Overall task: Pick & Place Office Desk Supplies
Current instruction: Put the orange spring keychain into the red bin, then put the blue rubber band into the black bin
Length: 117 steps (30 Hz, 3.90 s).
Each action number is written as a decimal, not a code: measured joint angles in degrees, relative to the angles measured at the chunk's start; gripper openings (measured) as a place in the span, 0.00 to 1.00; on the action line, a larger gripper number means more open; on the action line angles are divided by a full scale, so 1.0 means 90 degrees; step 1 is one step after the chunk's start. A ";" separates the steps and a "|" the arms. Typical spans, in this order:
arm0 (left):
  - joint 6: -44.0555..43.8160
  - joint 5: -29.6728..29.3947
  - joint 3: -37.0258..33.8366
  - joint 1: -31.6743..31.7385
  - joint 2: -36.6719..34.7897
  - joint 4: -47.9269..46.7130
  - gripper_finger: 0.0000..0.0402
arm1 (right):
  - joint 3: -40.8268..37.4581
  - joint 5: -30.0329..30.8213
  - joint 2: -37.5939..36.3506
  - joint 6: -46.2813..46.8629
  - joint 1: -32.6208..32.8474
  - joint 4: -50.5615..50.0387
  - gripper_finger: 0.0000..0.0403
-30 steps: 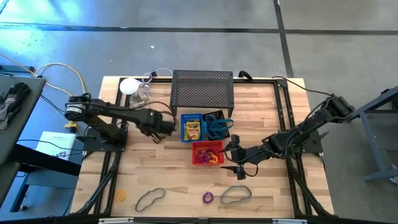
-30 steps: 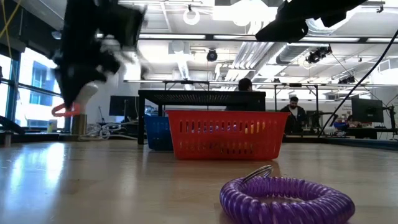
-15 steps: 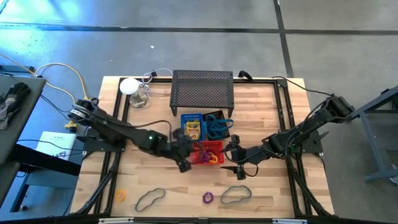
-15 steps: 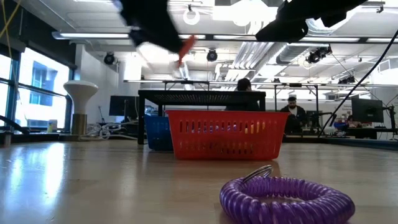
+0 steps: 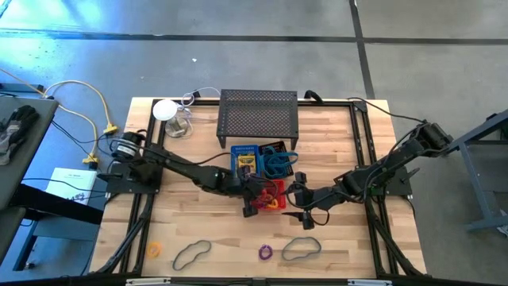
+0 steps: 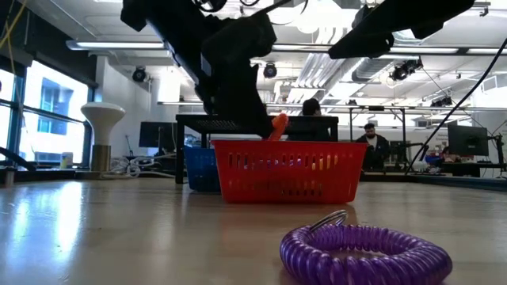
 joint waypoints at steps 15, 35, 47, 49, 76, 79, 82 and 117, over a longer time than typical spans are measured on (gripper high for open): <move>0.0099 -0.0055 0.0012 -0.0096 -0.0043 -0.0149 0.35 | 0.0000 -0.0069 0.0000 0.0076 0.0014 -0.0013 0.71; 0.1213 -0.0558 0.0015 -0.1526 -0.1183 -0.0148 0.36 | -0.0007 -0.0744 0.1222 0.3116 0.1472 -0.1157 0.71; 0.1204 -0.0556 0.0015 -0.1956 -0.1183 -0.0167 0.36 | 0.0005 -0.0684 0.1520 0.3573 0.1962 -0.1358 0.61; 0.1189 -0.0554 0.0015 -0.1958 -0.1183 -0.0175 0.36 | -0.0005 -0.0714 0.1528 0.4002 0.2011 -0.1749 0.58; 0.1023 -0.0541 0.0015 -0.1956 -0.1178 -0.0480 0.36 | 0.0017 -0.0427 0.2116 0.3447 0.2172 -0.1547 0.06; 0.1008 -0.0541 0.0015 -0.1956 -0.1178 -0.0480 0.36 | 0.0011 -0.0402 0.2010 0.3352 0.2161 -0.1749 0.01; 0.0953 -0.0541 0.0015 -0.1956 -0.1178 -0.0480 0.36 | 0.0012 -0.0276 0.1818 0.3356 0.2166 -0.2128 0.01; 0.1002 -0.0544 0.0010 -0.1947 -0.1141 -0.0531 0.36 | 0.0826 0.6715 0.0661 0.0948 -0.0492 -0.2151 0.01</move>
